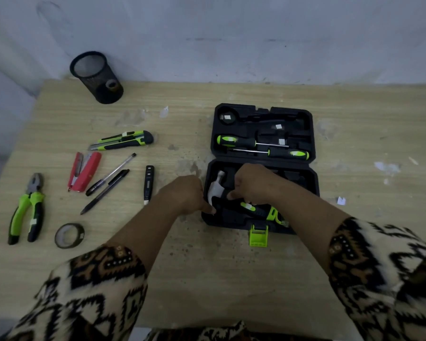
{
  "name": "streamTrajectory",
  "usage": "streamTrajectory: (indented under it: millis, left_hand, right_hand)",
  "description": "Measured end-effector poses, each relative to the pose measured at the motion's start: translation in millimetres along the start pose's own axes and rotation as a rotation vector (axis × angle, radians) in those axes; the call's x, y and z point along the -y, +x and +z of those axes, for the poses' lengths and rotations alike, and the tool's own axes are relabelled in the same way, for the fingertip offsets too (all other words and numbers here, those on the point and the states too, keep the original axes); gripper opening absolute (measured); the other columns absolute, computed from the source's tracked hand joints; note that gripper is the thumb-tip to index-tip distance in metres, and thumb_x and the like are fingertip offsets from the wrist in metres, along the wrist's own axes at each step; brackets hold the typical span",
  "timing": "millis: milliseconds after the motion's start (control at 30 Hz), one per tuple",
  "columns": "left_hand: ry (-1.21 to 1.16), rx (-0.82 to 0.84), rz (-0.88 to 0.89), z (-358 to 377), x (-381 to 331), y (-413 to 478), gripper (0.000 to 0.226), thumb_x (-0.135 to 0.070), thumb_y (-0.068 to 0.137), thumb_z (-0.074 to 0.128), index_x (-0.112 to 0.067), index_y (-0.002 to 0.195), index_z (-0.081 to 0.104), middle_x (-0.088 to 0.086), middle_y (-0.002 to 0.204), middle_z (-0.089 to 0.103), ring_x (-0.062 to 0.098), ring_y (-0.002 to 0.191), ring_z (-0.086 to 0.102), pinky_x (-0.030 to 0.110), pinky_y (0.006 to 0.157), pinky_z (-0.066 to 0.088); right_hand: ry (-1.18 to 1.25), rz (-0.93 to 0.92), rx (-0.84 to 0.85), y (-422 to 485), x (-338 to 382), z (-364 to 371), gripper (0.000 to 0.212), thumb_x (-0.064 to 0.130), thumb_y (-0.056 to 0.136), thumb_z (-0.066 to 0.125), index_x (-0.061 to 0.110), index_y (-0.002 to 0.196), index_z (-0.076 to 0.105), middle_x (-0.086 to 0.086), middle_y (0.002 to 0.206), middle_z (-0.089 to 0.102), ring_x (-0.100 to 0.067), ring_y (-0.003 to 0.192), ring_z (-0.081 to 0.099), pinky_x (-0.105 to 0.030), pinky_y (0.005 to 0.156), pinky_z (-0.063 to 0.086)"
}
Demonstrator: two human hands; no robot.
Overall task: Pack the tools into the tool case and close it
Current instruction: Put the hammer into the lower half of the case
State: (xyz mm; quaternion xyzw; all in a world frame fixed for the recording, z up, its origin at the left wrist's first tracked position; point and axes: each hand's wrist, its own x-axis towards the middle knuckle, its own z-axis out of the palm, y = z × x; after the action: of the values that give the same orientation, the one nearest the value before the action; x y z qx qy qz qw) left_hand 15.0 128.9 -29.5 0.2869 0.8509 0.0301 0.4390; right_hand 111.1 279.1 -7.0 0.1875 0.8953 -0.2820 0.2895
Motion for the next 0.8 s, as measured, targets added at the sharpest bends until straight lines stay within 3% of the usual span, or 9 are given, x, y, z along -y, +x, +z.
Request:
streamTrajectory:
  millis: [167, 333, 467, 567, 667, 800]
  left_hand:
    - [0.031, -0.034, 0.025, 1, -1, 0, 0.047, -0.039, 0.069, 0.084, -0.013, 0.061, 0.047, 0.003, 0.062, 0.049, 0.018, 0.060, 0.052, 0.028, 0.057, 0.038]
    - [-0.095, -0.116, 0.054, 8, 5, -2, 0.050, -0.043, 0.074, 0.079, -0.013, 0.058, 0.044, 0.003, 0.054, 0.042, 0.016, 0.050, 0.044, 0.029, 0.055, 0.033]
    - [-0.233, -0.106, 0.061, 15, 14, -4, 0.051, -0.042, 0.080, 0.074, -0.012, 0.056, 0.040, 0.001, 0.049, 0.034, 0.014, 0.044, 0.036, 0.028, 0.052, 0.029]
    - [-0.335, -0.103, 0.052, 26, 17, -3, 0.056, -0.044, 0.080, 0.074, -0.014, 0.053, 0.035, 0.000, 0.049, 0.030, 0.015, 0.045, 0.033, 0.029, 0.053, 0.027]
    - [-0.409, -0.194, 0.051, 33, 18, 0, 0.060, -0.052, 0.081, 0.070, -0.016, 0.050, 0.032, -0.002, 0.045, 0.029, 0.014, 0.044, 0.032, 0.029, 0.053, 0.025]
    - [-0.404, -0.247, 0.055, 29, 15, 0, 0.061, -0.055, 0.080, 0.068, -0.016, 0.049, 0.031, -0.001, 0.045, 0.027, 0.017, 0.044, 0.032, 0.030, 0.054, 0.025]
  right_hand:
    - [0.008, 0.065, -0.039, 5, -1, 1, 0.044, 0.040, 0.075, 0.080, 0.013, 0.060, 0.049, -0.001, 0.057, 0.053, -0.014, 0.050, 0.049, -0.026, 0.052, 0.042]
    - [0.072, -0.030, -0.132, -1, 9, 6, 0.041, 0.036, 0.085, 0.071, -0.003, 0.075, 0.063, -0.015, 0.076, 0.062, -0.027, 0.067, 0.059, -0.030, 0.056, 0.038]
    - [0.257, 0.026, -0.242, 14, 11, 17, 0.056, 0.049, 0.085, 0.067, -0.003, 0.064, 0.065, -0.018, 0.059, 0.065, -0.025, 0.049, 0.059, -0.034, 0.054, 0.048]
    - [0.181, 0.103, -0.204, 24, 10, 20, 0.059, 0.058, 0.075, 0.072, 0.006, 0.052, 0.053, -0.008, 0.045, 0.049, -0.020, 0.041, 0.047, -0.032, 0.049, 0.039]
    - [0.207, 0.132, -0.206, 27, 8, 19, 0.060, 0.058, 0.071, 0.076, 0.011, 0.049, 0.046, -0.004, 0.041, 0.041, -0.018, 0.039, 0.042, -0.029, 0.047, 0.034]
    - [0.217, 0.171, -0.277, 25, 7, 26, 0.058, 0.060, 0.066, 0.078, 0.008, 0.054, 0.055, -0.004, 0.043, 0.048, -0.018, 0.043, 0.050, -0.031, 0.048, 0.039]
